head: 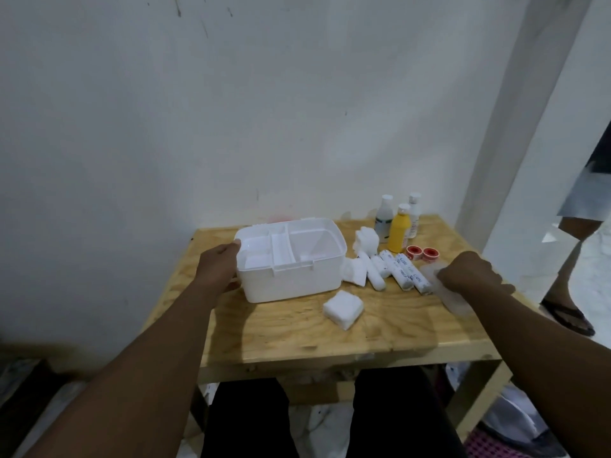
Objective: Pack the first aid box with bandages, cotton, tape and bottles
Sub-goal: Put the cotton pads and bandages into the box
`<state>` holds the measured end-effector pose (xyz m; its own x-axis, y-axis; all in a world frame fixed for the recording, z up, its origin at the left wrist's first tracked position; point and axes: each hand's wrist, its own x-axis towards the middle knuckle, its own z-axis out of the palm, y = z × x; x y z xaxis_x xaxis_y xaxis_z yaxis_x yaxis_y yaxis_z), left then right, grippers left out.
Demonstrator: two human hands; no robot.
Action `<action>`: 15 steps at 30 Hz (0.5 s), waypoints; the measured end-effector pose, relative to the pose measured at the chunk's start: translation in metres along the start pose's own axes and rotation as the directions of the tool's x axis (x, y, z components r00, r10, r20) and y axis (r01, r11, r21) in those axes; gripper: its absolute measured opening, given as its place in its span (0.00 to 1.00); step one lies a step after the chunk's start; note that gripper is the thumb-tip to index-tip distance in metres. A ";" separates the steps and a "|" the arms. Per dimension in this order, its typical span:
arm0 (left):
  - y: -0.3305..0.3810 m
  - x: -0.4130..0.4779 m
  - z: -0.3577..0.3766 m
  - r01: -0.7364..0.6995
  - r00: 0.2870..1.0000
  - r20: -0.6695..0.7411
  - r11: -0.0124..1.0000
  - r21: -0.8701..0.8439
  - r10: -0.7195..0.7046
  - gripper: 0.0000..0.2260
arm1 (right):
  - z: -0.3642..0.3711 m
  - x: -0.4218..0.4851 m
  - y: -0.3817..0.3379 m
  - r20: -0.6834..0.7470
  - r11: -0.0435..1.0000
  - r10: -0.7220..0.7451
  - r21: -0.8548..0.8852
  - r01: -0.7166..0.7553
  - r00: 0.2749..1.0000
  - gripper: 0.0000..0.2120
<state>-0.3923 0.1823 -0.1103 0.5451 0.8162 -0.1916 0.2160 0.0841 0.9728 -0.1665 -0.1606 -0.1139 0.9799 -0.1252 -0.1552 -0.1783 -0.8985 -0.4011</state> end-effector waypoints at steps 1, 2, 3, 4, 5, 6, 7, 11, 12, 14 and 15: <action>0.000 0.000 0.000 0.001 1.000 0.000 1.000 0.004 -0.001 0.17 | 0.000 0.000 -0.001 0.001 1.000 -0.013 0.024 0.013 1.000 0.17; 0.000 -0.001 0.000 0.000 1.000 -0.001 1.000 0.008 0.000 0.17 | 0.000 0.001 -0.003 0.004 0.998 -0.028 0.054 0.028 1.000 0.16; 0.001 -0.001 -0.001 0.000 1.000 -0.003 1.000 0.013 0.000 0.17 | -0.001 0.002 -0.005 0.005 0.995 -0.045 0.085 0.045 0.999 0.15; 0.001 -0.001 -0.001 0.000 1.000 -0.004 1.000 0.017 0.000 0.17 | -0.004 0.001 -0.008 0.000 0.992 -0.061 0.109 0.061 0.998 0.15; 0.001 -0.001 -0.001 0.002 1.000 -0.006 1.000 0.020 -0.002 0.17 | -0.008 -0.001 -0.012 -0.022 0.990 -0.076 0.120 0.078 0.997 0.15; 0.001 0.000 -0.002 0.004 1.000 -0.006 1.000 0.022 -0.004 0.18 | -0.014 -0.004 -0.017 -0.069 0.987 -0.091 0.124 0.099 0.993 0.15; 0.002 -0.001 -0.002 0.005 1.000 -0.004 1.000 0.021 -0.005 0.18 | -0.020 -0.008 -0.024 -0.140 0.982 -0.111 0.135 0.130 0.984 0.16; 0.001 -0.001 -0.002 -0.008 1.000 -0.002 1.000 0.013 0.008 0.16 | -0.048 -0.041 -0.077 -0.408 0.830 -0.292 0.342 0.441 0.865 0.21; 0.001 -0.001 -0.001 -0.011 1.000 -0.004 1.000 0.011 0.011 0.15 | -0.051 -0.052 -0.095 -0.412 0.757 -0.334 0.418 0.502 0.848 0.21; 0.001 0.000 -0.002 -0.010 1.000 -0.006 1.000 0.014 0.010 0.16 | -0.049 -0.072 -0.131 -0.359 0.631 -0.387 0.569 0.528 0.849 0.22; 0.001 0.000 -0.002 -0.010 1.000 -0.005 1.000 0.018 0.010 0.16 | -0.044 -0.082 -0.145 -0.325 0.591 -0.407 0.618 0.518 0.854 0.22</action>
<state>-0.3936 0.1832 -0.1087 0.5430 0.8199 -0.1816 0.2251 0.0662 0.9721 -0.2167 -0.0388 -0.0036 0.9380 0.1227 0.3241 0.3465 -0.3360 -0.8758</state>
